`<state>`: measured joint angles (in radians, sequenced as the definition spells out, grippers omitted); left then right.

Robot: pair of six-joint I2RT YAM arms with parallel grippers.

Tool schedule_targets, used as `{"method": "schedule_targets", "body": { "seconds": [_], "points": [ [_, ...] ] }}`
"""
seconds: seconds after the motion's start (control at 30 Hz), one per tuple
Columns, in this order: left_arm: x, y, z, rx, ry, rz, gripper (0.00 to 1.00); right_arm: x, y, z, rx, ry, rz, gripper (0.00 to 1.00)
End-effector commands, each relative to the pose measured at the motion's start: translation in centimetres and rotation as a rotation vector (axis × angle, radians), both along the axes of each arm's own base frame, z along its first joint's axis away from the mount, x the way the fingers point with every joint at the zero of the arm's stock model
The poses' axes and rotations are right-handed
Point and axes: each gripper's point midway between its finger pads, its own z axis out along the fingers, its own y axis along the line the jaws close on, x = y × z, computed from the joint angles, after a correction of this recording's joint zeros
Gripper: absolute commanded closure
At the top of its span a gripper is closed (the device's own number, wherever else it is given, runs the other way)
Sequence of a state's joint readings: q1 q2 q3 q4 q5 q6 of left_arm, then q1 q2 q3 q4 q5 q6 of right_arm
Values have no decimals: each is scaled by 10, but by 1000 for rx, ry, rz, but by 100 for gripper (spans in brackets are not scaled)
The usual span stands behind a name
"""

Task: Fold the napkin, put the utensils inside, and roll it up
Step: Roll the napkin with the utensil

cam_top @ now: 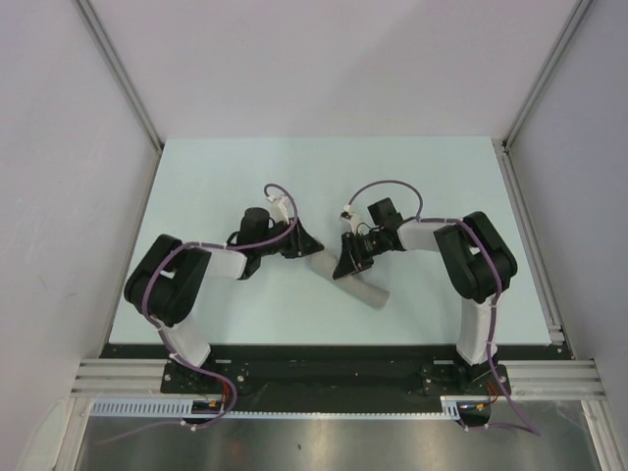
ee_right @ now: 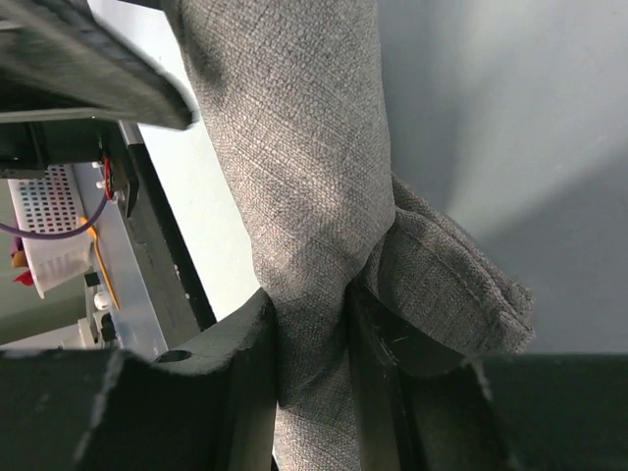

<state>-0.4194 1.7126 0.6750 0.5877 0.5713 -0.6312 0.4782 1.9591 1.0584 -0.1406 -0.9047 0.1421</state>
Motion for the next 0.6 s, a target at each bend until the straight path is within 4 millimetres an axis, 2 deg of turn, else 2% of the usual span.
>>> {"method": "schedule_targets", "body": {
  "seconds": [0.0,0.13,0.17,0.23,0.33,0.53,0.57],
  "points": [
    [2,-10,2,-34,-23,-37,62,-17,-3,-7,-22,93,33,64],
    [3,-13,-2,-41,-3,-38,78,-14,-4,-3,-36,81,34,57],
    [4,-13,-3,-39,-1,-35,86,-12,-5,-3,-49,67,28,50],
    [6,-12,-7,-28,13,-23,92,-7,-8,9,-62,33,15,46],
    [11,-12,-13,-12,40,-6,97,10,-19,25,-126,-65,-47,38],
    [16,-15,-19,-5,76,-5,100,37,-44,59,-284,-290,-172,35],
    [17,-15,-19,-4,78,-5,100,36,-41,62,-298,-329,-170,34]
  ]
}}
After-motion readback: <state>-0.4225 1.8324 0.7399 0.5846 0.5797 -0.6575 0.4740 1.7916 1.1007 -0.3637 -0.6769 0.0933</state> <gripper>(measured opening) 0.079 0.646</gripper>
